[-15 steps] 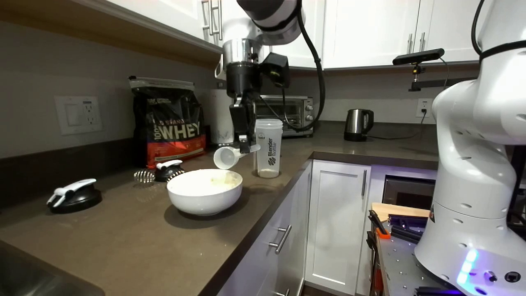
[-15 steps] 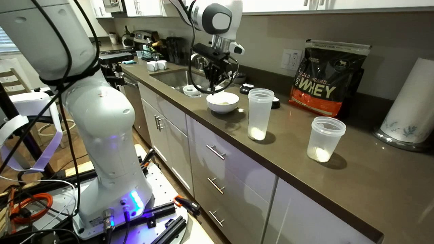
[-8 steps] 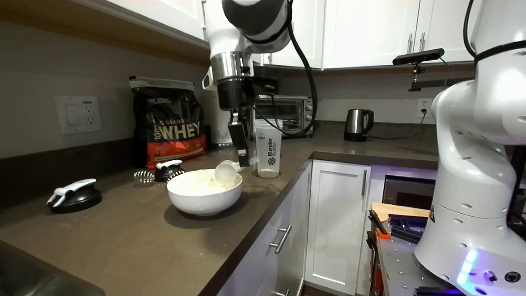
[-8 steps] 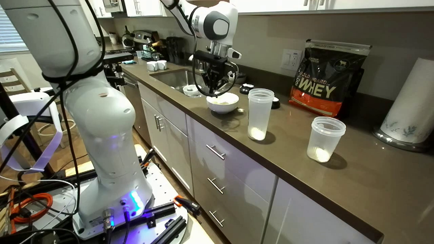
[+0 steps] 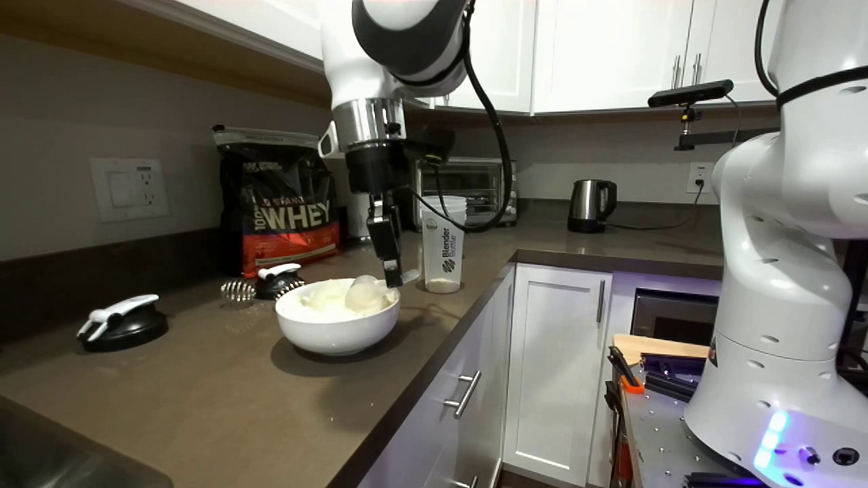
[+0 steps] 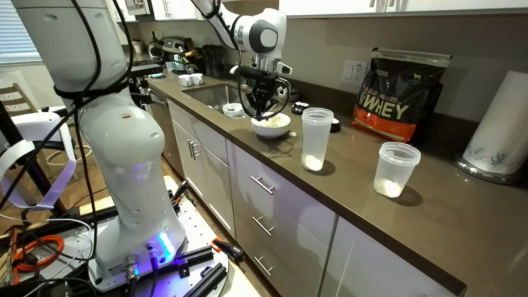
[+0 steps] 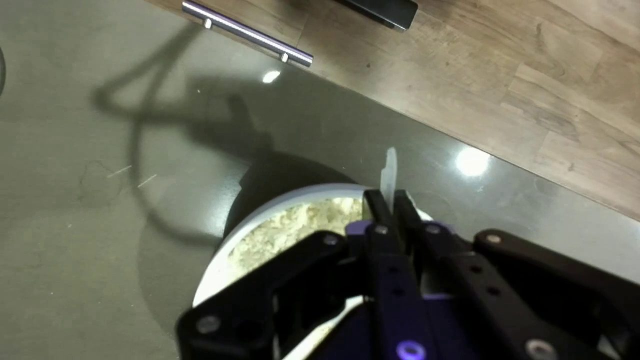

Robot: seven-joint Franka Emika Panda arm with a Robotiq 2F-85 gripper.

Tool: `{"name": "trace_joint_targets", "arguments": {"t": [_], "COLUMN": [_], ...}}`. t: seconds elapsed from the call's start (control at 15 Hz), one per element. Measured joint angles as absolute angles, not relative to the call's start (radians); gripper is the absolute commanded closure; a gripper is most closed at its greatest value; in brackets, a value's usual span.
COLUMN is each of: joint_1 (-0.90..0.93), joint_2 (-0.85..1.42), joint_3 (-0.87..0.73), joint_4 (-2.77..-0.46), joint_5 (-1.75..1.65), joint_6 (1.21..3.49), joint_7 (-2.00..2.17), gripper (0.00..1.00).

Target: Pick up the small scoop and scoop some powder from the bowl and put it in the plastic container to the right.

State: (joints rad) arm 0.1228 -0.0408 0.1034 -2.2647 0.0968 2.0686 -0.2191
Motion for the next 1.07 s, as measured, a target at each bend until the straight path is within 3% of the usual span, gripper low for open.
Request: {"name": "trace_joint_targets", "arguments": {"t": [0.4, 0.47, 0.6, 1.07], "joint_1": [0.123, 0.123, 0.123, 0.123], "joint_2": [-0.016, -0.014, -0.011, -0.017], "joint_3": [0.117, 0.117, 0.118, 0.122], "joint_4": [-2.257, -2.255, -2.253, -2.218], "joint_5": [0.067, 0.065, 0.064, 0.064], "joint_6": [2.1, 2.101, 2.099, 2.04], "joint_7": [-0.219, -0.219, -0.219, -0.219], "gripper": [0.96, 0.69, 0.63, 0.18]}}
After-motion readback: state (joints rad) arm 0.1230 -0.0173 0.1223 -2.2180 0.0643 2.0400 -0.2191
